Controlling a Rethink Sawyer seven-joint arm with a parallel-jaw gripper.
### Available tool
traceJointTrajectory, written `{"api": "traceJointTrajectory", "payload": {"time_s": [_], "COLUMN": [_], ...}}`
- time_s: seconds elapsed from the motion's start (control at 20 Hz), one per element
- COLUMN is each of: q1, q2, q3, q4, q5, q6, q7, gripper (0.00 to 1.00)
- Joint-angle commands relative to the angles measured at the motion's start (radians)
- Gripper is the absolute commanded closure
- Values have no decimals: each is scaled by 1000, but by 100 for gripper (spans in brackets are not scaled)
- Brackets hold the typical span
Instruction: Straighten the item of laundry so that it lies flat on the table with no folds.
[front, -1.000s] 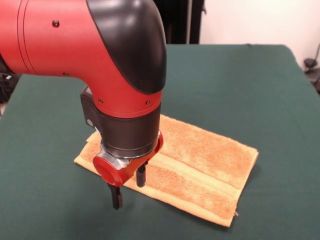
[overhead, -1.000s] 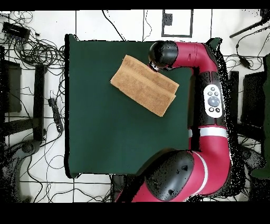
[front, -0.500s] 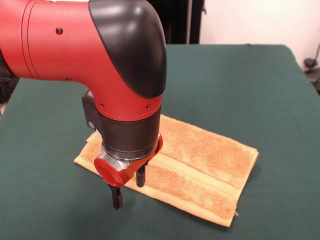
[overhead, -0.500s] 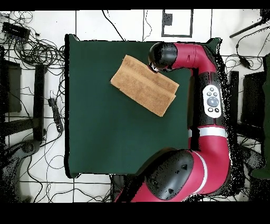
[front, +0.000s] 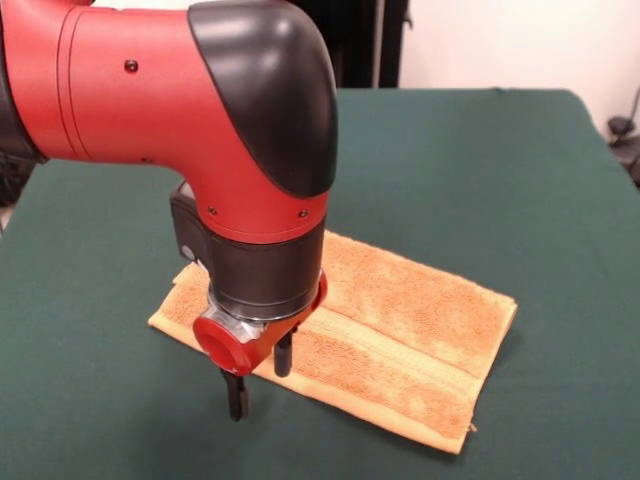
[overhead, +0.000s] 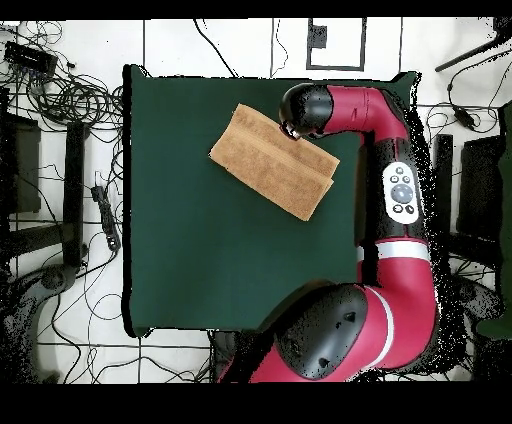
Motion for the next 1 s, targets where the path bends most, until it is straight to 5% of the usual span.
{"api": "traceJointTrajectory", "payload": {"time_s": [0.05,1.0], "q1": [44,40], "q2": [1,11], "q3": [-2,-4], "q4": [153,173], "q5": [-24,-45], "q6": [-55,-94], "q7": [-126,-108], "gripper": [0,0]}}
